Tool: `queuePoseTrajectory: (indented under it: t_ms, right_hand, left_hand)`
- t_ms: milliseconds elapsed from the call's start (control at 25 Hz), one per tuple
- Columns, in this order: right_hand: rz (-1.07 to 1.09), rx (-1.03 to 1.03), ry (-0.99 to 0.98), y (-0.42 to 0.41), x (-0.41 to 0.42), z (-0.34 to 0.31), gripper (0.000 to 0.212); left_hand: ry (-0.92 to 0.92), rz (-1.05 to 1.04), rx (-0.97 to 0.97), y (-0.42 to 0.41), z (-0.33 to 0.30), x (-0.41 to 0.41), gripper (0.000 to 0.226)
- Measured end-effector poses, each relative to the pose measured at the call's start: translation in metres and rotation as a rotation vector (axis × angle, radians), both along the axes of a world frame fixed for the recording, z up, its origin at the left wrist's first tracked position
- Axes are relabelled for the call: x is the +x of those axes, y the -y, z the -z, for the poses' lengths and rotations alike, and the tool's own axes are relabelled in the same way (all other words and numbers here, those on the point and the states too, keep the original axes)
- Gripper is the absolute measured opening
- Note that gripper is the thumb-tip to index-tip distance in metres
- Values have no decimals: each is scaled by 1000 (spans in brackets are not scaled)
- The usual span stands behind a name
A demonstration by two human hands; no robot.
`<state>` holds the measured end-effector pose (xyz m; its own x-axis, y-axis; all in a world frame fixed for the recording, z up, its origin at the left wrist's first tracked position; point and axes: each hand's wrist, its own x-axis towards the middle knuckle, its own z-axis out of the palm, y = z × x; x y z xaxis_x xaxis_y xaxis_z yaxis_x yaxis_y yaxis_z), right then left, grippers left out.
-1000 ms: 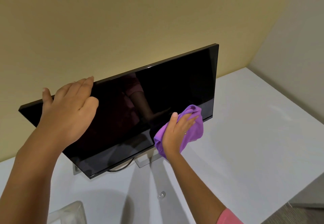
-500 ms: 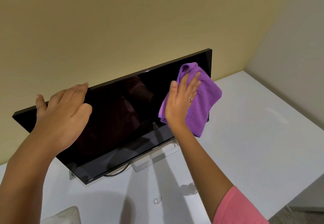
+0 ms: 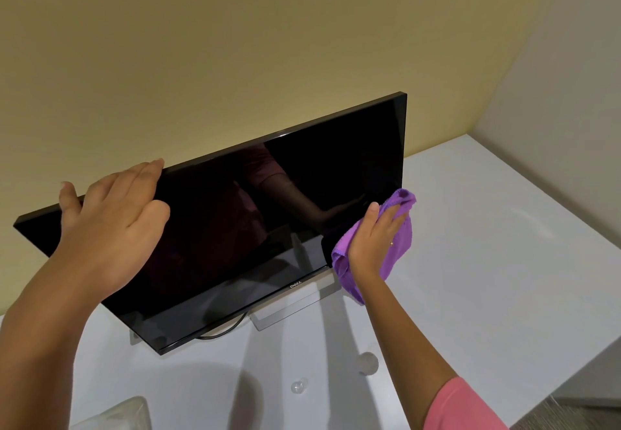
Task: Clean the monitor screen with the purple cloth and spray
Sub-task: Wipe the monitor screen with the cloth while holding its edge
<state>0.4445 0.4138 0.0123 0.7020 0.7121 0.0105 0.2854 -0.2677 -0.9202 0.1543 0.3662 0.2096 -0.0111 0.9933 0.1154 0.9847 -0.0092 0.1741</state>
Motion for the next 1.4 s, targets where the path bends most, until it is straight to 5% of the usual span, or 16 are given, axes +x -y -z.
queuePoseTrajectory:
  t_ms: [440,760,1120,1400]
  right_hand:
    - [7,-52,-21,3,-1,-4,84]
    - [-122,-1,261,-16,-8,-50,92]
    - [-231,173,527,-50,7,-106,79]
    - [-292,244,615,-42,-1,-108,90]
  left_hand:
    - [58,28,-5,-3,0,-6,73]
    - [176,75,87,-21,47,-105,46]
    - [686,-249,267,-4,83,-134,49]
    - [815,-243,263,27,51,-94,54]
